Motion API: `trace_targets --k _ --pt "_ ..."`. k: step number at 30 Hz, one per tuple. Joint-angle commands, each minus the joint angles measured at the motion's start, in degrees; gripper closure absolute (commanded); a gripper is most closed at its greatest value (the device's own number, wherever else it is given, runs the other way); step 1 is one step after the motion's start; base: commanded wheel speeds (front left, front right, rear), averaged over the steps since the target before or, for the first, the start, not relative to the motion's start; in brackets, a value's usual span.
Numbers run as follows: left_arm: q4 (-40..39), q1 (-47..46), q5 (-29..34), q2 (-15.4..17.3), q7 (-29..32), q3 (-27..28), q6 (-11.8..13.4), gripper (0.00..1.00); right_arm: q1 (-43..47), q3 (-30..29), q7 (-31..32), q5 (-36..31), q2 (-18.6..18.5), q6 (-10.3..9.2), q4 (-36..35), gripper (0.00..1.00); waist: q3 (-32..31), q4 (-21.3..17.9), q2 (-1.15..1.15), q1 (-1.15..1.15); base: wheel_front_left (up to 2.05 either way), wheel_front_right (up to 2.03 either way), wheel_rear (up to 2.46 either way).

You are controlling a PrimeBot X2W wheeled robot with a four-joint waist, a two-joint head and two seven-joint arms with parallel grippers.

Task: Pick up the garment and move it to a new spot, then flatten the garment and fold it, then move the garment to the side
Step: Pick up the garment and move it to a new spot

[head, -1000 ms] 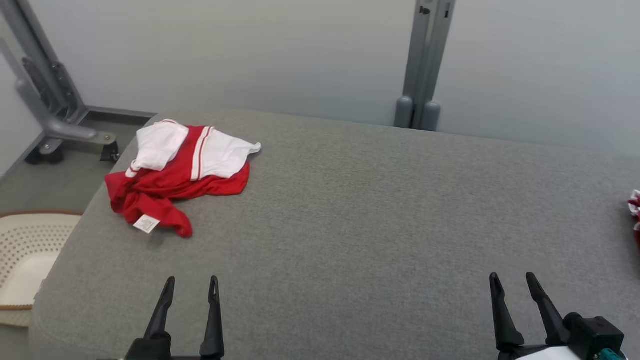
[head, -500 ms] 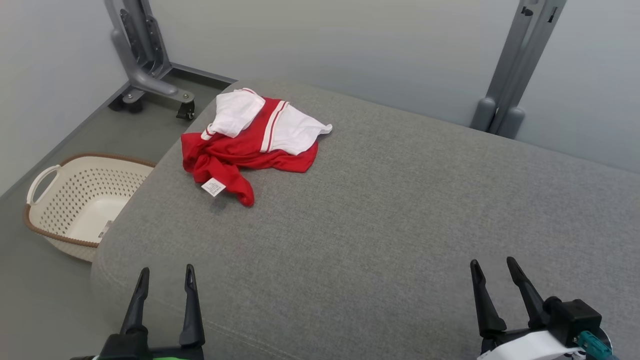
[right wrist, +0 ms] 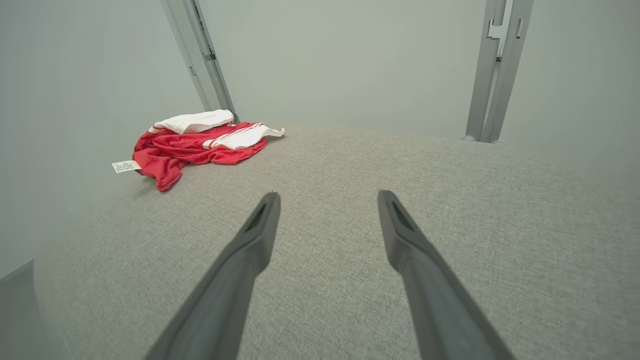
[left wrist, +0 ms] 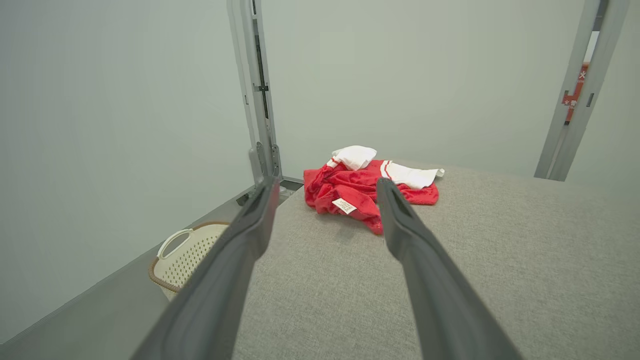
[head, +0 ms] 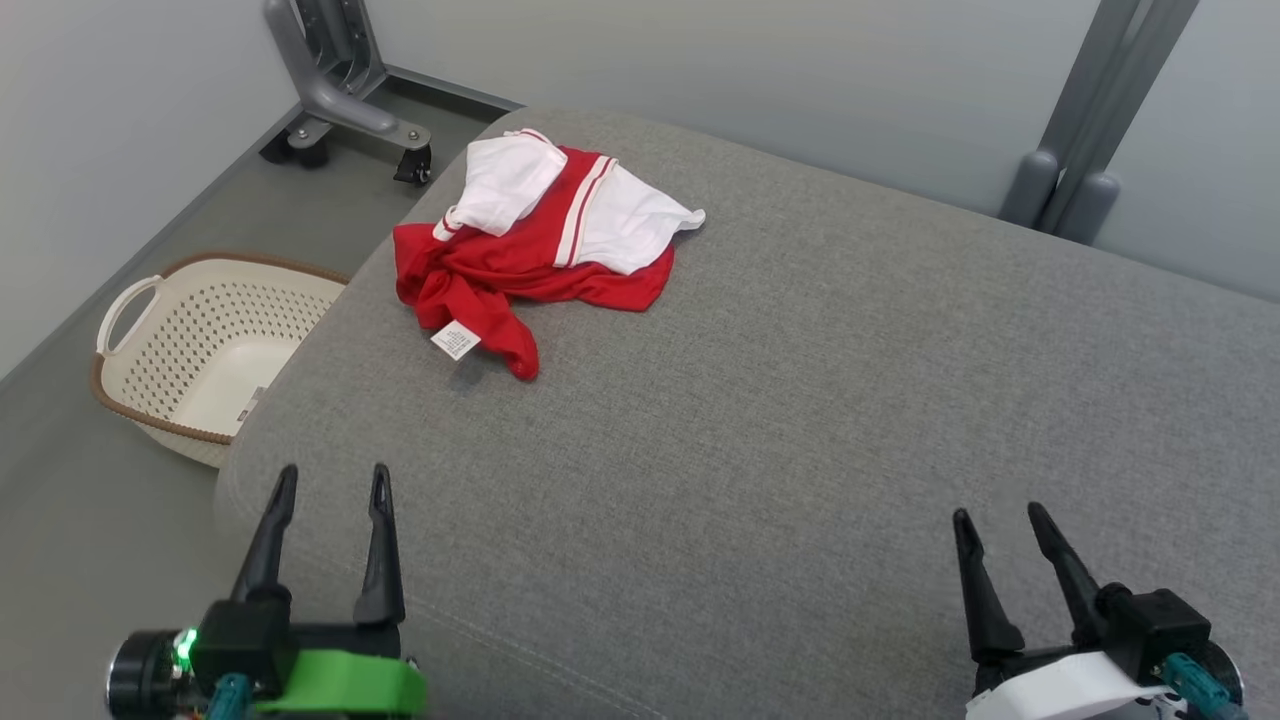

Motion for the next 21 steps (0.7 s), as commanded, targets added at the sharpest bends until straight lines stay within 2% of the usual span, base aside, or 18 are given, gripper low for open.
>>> trace_targets --k 1,5,8,12,15,21 --pt "0.27 -3.38 0.39 0.40 -0.03 0.37 -0.85 0.00 0.14 -0.87 -0.18 -1.00 -0.32 -0.02 -0.69 0.00 2.46 0.56 0.00 0.00 0.00 0.00 0.00" --pt "2.94 -12.46 -0.47 1.88 -0.02 1.27 -3.46 0.00 -1.21 -2.15 -0.18 -2.99 -1.86 -0.02 -2.19 0.00 7.48 -0.80 0.00 0.00 0.00 0.00 0.00" --pt "8.39 -21.73 -0.92 4.86 0.00 0.20 -5.23 0.00 -2.81 -2.64 -0.18 -4.29 -3.80 -0.02 -2.86 0.00 11.68 -2.68 0.00 0.00 0.00 0.00 0.00" --pt "16.65 -36.12 -3.66 8.43 1.12 -1.34 -6.10 0.00 -5.32 -3.43 -0.18 -5.61 -6.36 -0.02 -3.84 0.00 17.22 -4.88 0.00 0.00 0.00 0.00 0.00" --pt "23.00 -45.81 -6.22 11.12 4.53 -4.01 -6.31 0.00 -7.07 -3.82 -0.17 -6.35 -8.02 -0.03 -4.82 0.00 21.47 -6.32 0.00 0.00 0.00 0.00 0.00" --pt "37.72 -62.17 -19.29 17.03 14.75 -13.48 -6.31 0.00 -9.76 -4.12 -0.18 -7.73 -10.28 -0.03 -6.85 0.00 28.31 -9.87 0.00 0.00 0.00 0.00 0.00"
